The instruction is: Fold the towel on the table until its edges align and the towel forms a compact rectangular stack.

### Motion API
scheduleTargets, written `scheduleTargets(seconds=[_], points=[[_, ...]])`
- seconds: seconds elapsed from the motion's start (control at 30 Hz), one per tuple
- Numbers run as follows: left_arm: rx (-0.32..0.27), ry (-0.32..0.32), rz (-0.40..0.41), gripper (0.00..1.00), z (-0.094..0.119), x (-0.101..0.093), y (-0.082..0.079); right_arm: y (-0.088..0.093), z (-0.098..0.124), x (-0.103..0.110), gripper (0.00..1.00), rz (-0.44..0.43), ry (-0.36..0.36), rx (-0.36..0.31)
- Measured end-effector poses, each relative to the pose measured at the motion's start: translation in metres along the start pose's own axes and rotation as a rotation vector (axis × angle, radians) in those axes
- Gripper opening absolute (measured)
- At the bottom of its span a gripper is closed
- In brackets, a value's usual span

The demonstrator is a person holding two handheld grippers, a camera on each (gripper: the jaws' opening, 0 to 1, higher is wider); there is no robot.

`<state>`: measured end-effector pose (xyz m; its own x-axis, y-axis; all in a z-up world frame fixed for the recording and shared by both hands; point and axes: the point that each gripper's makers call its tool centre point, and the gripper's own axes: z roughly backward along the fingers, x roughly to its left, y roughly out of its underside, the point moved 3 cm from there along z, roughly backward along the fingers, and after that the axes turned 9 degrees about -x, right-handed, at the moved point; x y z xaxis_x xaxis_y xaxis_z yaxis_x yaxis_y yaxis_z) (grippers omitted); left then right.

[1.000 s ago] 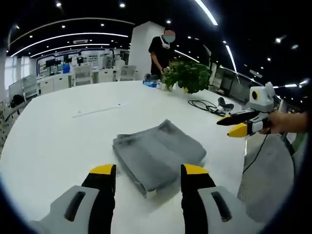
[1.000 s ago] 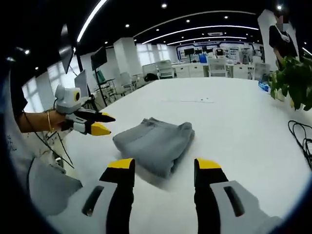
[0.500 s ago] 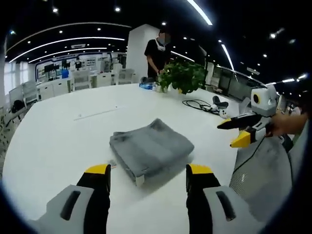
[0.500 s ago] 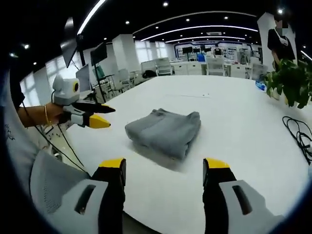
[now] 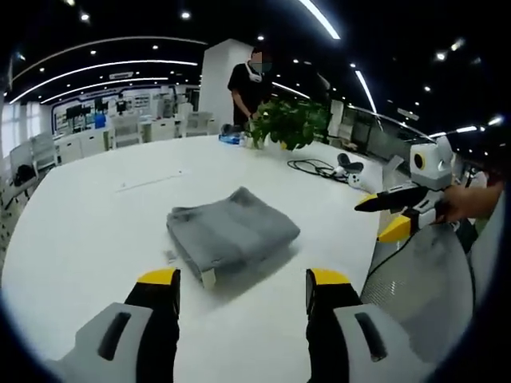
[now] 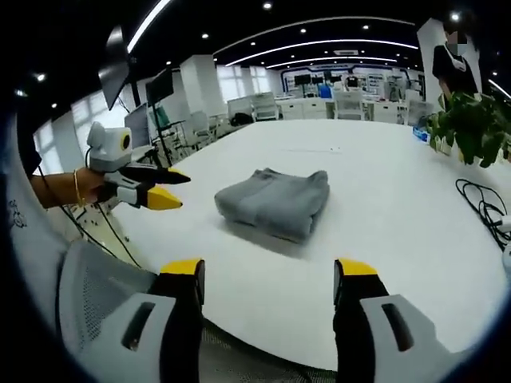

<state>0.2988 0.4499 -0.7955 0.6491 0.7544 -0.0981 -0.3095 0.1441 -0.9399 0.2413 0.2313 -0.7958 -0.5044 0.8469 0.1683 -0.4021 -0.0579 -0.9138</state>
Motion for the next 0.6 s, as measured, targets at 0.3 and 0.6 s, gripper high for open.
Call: scheduleTargets(seconds=[0.3, 0.6], points=[[-0.026, -0.054, 0.026, 0.72, 0.010, -0.002, 0.002, 0.005, 0.005, 0.000, 0.68, 0.027, -0.025, 0.015], [-0.052, -0.135, 0.014, 0.88, 0.029, 0.002, 0.005, 0.009, 0.002, -0.008, 0.74, 0.031, -0.018, 0.016]])
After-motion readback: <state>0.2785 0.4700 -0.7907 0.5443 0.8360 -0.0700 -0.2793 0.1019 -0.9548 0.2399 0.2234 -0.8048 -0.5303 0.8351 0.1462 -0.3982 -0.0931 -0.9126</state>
